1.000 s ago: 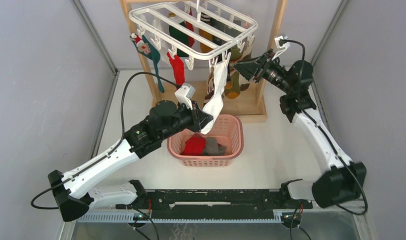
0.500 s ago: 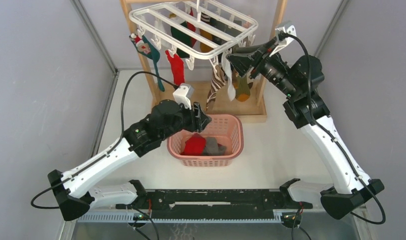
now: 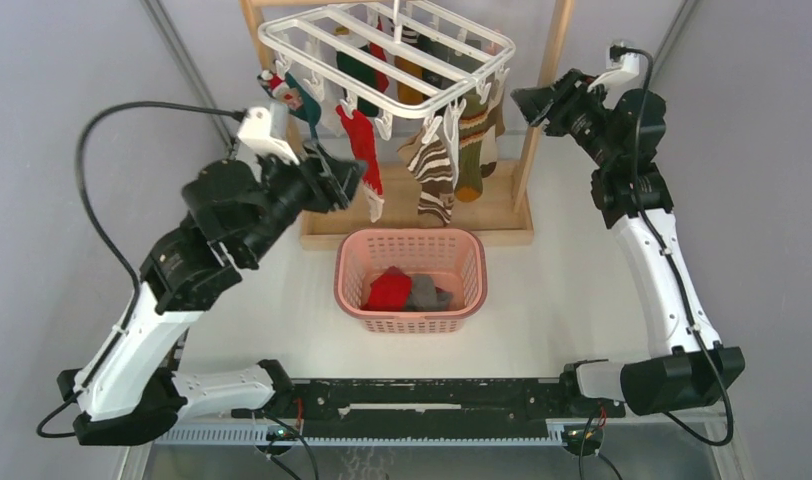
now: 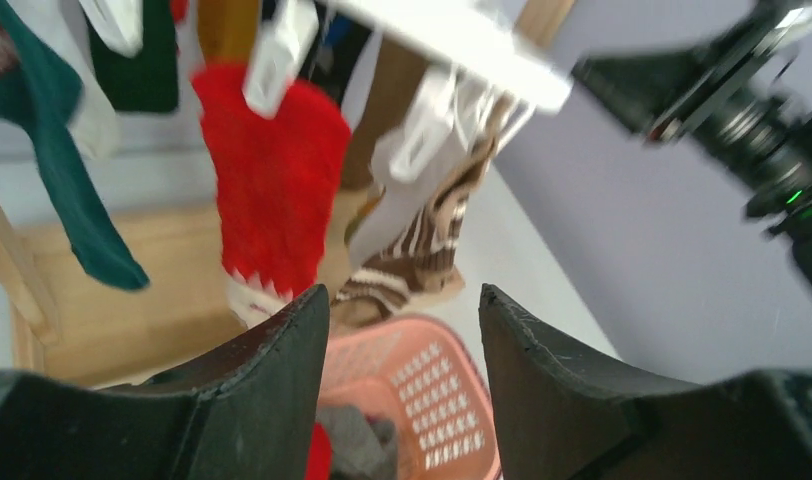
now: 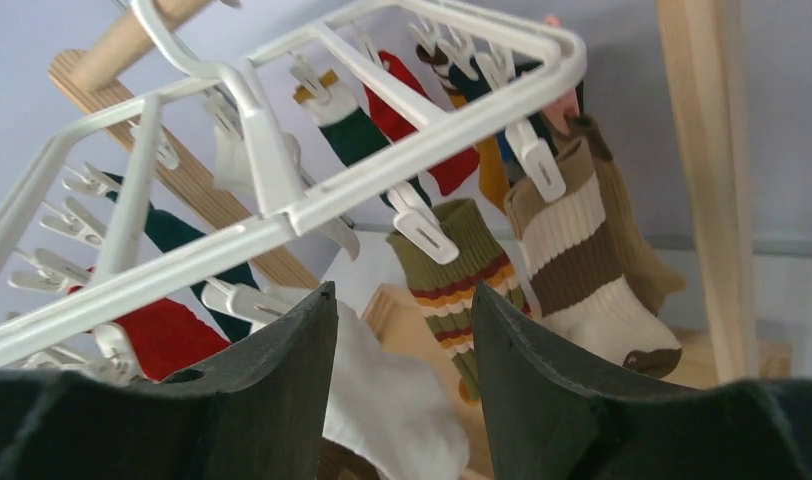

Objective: Remove the socks clipped to the hanger
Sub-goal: Remove the sock from the hanger.

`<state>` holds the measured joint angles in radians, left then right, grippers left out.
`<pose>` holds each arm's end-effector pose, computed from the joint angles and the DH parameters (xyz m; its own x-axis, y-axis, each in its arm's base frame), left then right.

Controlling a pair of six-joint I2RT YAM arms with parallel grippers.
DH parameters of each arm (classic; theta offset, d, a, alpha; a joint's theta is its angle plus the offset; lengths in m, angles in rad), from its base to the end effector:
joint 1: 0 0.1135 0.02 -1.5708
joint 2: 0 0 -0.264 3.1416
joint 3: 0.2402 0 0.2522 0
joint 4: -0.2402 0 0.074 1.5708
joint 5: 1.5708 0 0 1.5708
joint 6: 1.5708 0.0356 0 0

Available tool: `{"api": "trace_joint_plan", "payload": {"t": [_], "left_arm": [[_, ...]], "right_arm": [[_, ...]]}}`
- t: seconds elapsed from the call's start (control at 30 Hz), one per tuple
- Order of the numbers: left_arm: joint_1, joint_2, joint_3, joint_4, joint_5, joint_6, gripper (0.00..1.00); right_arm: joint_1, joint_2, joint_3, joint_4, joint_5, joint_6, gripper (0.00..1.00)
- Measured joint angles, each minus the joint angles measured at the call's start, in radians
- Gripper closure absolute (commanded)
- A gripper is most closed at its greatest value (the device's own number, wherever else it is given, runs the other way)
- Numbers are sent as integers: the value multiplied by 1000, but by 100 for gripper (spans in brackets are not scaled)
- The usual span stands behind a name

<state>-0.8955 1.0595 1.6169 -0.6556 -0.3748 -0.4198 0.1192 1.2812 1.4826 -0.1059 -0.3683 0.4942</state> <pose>0.1187 -0.1273 0.5137 -0.2592 -0.2831 -0.9234 0.4303 0.8221 -0.3728 0.2758 0.0459 0.4845 -0.1381 0.4292 -0.8926 -0.4558 0.7726 0.4419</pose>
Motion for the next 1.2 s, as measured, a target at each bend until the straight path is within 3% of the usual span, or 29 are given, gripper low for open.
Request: {"api": "trace_joint_plan", "payload": {"t": [0.33,0.57,0.8,1.2], "left_arm": [[110,249,414,-47,-34,55,35],[219,411,565,-95,-10,53,35],[322,469,572,-105,34,38,38],[378,484,522,-65,73,35,40]], "right_arm": [[-9,52,-61,-10,-44,55,41],[-19,52,-63,-10,-64,59,41],[-35,47,-81,-10,-83,59,41],[-76,43,-95,38,-112,126,38]]}}
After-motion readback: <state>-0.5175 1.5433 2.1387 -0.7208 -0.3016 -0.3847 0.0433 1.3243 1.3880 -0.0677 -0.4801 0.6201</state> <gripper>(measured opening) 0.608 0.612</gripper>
